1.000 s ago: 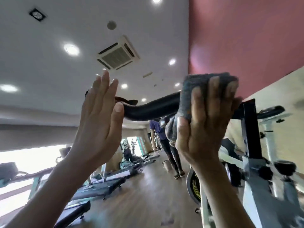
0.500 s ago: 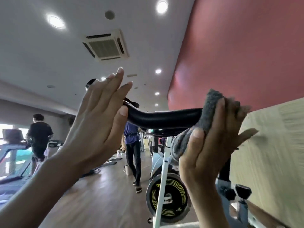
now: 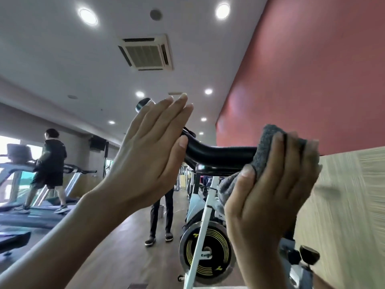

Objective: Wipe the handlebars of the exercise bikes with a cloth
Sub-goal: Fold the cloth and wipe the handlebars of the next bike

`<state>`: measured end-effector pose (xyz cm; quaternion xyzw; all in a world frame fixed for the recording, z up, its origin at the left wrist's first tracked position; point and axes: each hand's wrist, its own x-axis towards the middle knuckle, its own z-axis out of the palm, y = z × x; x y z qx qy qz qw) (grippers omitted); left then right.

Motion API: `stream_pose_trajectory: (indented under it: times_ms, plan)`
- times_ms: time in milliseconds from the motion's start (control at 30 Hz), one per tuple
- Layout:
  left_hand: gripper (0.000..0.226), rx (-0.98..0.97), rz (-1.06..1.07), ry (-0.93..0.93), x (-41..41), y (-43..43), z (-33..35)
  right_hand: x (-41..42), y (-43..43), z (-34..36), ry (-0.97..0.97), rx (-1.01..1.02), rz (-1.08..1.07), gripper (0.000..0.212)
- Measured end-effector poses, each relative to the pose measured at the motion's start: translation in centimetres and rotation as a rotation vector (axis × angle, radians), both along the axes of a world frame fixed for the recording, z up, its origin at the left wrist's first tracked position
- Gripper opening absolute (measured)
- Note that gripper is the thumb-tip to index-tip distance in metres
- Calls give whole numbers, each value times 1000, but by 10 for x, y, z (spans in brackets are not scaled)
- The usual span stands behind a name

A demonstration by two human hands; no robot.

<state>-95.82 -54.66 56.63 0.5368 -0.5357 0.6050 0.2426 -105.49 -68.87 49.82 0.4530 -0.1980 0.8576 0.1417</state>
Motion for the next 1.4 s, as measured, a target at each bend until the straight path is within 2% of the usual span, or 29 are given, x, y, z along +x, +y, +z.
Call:
stream_pose_trajectory:
  times_ms: [67, 200, 267, 400, 600, 733, 900, 1067, 1233, 1400]
  plan:
    - [54, 7, -15, 0, 0, 0, -1, 11, 19, 8, 61, -42, 0, 51]
    - [53, -4, -42, 23, -1, 1, -1, 3, 28, 6, 336, -177, -92, 47]
    - [53, -13, -32, 34, -5, 1, -2, -18, 12, 2, 356, -150, -99, 48]
    - [51, -23, 43, 54, -21, -7, -6, -48, -3, 4, 305, -37, 73, 46]
    - [46, 32, 98, 18, -27, -4, 2, -57, 14, 22, 563, -105, -52, 38]
    - [45, 1, 82, 13, -18, 5, 13, -71, 19, 29, 628, -71, 26, 33]
    - [39, 61, -2, 77, -25, 8, 7, -75, 34, 34, 707, 88, 72, 36]
    - [40, 232, 17, 248, -37, 18, 11, -80, 54, 46, 819, 346, 132, 37]
    - [39, 461, 80, 383, -49, 33, 28, -70, 79, 61, 902, 611, 88, 39]
    - [40, 630, 164, 433, -58, 44, 48, -68, 95, 67, 1132, 609, 133, 42]
